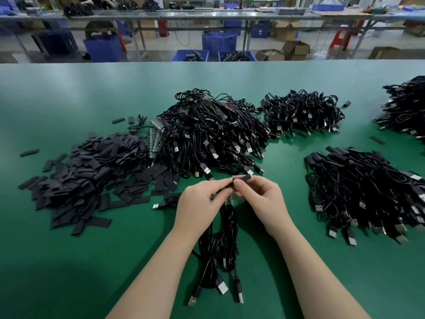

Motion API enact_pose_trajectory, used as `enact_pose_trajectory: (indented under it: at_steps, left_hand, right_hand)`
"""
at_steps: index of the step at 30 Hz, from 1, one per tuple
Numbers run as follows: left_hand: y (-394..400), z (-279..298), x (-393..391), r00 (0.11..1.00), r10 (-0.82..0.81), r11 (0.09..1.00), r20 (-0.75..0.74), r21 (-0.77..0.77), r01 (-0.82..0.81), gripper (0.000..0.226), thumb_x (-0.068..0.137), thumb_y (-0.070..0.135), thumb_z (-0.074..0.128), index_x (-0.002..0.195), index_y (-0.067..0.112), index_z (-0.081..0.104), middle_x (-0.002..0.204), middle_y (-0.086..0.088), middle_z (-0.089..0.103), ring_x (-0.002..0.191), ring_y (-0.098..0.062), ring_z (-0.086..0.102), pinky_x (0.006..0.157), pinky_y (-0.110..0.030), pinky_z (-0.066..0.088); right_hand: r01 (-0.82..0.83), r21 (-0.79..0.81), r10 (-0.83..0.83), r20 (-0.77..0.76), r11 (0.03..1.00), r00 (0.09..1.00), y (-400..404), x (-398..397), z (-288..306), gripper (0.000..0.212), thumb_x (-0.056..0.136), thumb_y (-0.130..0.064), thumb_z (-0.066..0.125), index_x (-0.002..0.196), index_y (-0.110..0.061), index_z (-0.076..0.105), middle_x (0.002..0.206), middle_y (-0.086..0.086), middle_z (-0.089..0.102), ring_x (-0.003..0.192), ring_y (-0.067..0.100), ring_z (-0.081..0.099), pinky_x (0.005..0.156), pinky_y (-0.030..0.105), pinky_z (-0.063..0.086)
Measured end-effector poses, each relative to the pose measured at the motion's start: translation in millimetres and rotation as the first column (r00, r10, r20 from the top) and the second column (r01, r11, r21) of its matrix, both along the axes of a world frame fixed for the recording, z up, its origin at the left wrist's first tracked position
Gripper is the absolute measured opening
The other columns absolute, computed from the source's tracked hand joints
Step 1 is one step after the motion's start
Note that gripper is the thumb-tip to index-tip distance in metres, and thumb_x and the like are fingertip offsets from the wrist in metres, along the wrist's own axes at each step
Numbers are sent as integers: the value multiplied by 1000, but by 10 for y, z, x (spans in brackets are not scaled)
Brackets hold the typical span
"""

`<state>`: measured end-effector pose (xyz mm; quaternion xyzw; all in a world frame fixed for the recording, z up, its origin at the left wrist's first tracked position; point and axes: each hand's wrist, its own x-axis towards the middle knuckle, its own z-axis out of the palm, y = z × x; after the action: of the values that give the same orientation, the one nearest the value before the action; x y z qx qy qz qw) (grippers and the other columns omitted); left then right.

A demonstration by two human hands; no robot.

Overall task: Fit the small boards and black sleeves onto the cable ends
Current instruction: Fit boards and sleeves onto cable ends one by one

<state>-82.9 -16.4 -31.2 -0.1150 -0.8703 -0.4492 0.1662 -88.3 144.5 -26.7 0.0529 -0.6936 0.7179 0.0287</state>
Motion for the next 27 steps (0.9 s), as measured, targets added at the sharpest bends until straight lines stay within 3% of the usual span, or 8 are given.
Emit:
enact_pose_trajectory:
  at_steps: [11, 15, 19, 24, 27]
  left_hand:
    - [9, -17, -1, 999, 43, 998, 4, 35, -43, 28, 86, 26, 71, 112, 39, 71, 103, 25, 70, 101, 6, 62, 86, -17, 50]
    - [-1, -43, -21, 994, 112, 993, -1, 46, -112, 21, 82, 30, 75, 103, 35, 75, 89, 34, 64, 98, 8, 60, 80, -6, 46]
    - [16, -38, -16, 996, 60, 998, -70, 1, -60, 22, 84, 24, 72, 104, 31, 76, 95, 18, 73, 95, 4, 62, 78, -15, 49]
    - [51, 1, 4, 990, -2, 998, -141, -61, -6, 25, 88, 18, 66, 110, 27, 74, 95, 13, 74, 87, -4, 64, 78, -32, 52]
    - [38, 7, 7, 989, -16, 997, -146, -78, 5, 25, 90, 15, 65, 112, 24, 74, 96, 12, 74, 88, -7, 67, 78, -40, 53]
  right_hand:
    - [-12, 78, 13, -11, 997, 1000, -15, -7, -4, 20, 87, -17, 76, 81, -36, 78, 78, -6, 75, 72, 4, 67, 70, 16, 51]
    - [-8, 67, 9, -15, 998, 1000, -21, -5, -8, 19, 86, -18, 76, 84, -37, 78, 79, -8, 75, 73, 3, 67, 71, 16, 52]
    - [18, 75, -17, -26, 997, 1000, -30, -7, -27, 21, 87, -16, 76, 82, -36, 77, 78, -5, 75, 72, 5, 66, 71, 18, 53]
    - [57, 49, -57, -10, 997, 998, -9, -22, -35, 5, 86, -21, 76, 83, -24, 76, 74, 5, 71, 70, 10, 61, 67, 21, 49]
    - [41, 91, -40, -12, 995, 999, -16, -26, -50, 8, 85, -20, 77, 80, -26, 76, 70, -3, 70, 67, 9, 60, 66, 20, 49]
